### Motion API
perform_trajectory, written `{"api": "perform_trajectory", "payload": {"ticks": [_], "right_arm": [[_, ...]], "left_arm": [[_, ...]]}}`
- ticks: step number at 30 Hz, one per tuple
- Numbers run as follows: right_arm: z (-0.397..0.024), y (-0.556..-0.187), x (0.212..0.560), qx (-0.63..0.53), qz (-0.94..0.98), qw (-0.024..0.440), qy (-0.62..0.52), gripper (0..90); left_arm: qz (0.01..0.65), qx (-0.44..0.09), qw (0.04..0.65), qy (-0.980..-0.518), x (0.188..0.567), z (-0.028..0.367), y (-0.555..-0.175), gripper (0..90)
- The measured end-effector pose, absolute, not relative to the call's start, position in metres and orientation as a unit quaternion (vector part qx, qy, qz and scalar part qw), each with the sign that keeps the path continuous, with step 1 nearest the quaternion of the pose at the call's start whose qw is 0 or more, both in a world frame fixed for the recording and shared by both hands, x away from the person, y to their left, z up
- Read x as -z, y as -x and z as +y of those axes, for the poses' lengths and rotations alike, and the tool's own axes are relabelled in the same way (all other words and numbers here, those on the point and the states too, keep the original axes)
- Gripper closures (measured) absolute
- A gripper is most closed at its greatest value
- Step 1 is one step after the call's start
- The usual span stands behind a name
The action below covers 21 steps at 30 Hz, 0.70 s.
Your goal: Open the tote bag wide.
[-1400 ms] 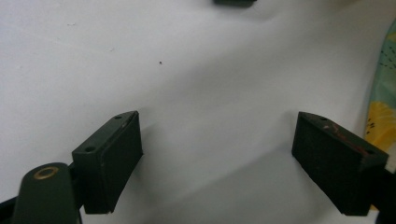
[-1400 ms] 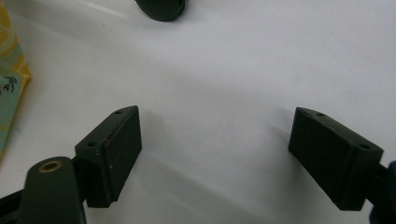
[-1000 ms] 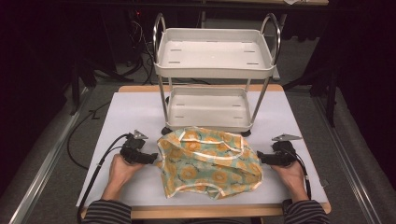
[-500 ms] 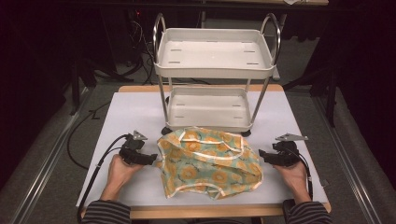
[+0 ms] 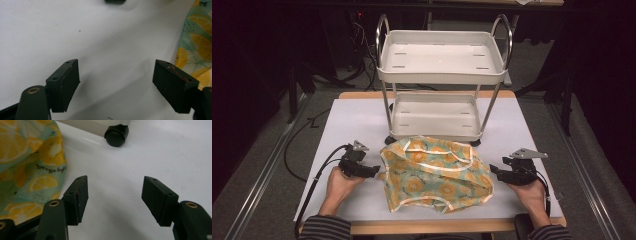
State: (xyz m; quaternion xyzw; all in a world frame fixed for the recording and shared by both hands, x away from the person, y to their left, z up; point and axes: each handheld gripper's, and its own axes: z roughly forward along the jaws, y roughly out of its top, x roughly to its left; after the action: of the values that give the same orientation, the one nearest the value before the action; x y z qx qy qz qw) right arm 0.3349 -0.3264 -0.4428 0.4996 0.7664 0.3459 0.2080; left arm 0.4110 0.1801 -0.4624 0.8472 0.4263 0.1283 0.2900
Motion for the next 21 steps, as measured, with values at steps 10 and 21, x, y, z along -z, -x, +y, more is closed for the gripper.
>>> {"api": "perform_trajectory", "payload": {"ticks": [10,21], "right_arm": [[-0.330,-0.320,0.439,-0.358,0.765,0.213,-0.491,39.9],[-0.331,-0.313,0.436,-0.370,0.757,0.217,-0.493,40.4]], "left_arm": [[0.426,-0.125,0.287,-0.849,0.461,0.182,-0.410,22.0],[0.429,-0.128,0.294,-0.844,0.459,0.187,-0.404,21.9]]}}
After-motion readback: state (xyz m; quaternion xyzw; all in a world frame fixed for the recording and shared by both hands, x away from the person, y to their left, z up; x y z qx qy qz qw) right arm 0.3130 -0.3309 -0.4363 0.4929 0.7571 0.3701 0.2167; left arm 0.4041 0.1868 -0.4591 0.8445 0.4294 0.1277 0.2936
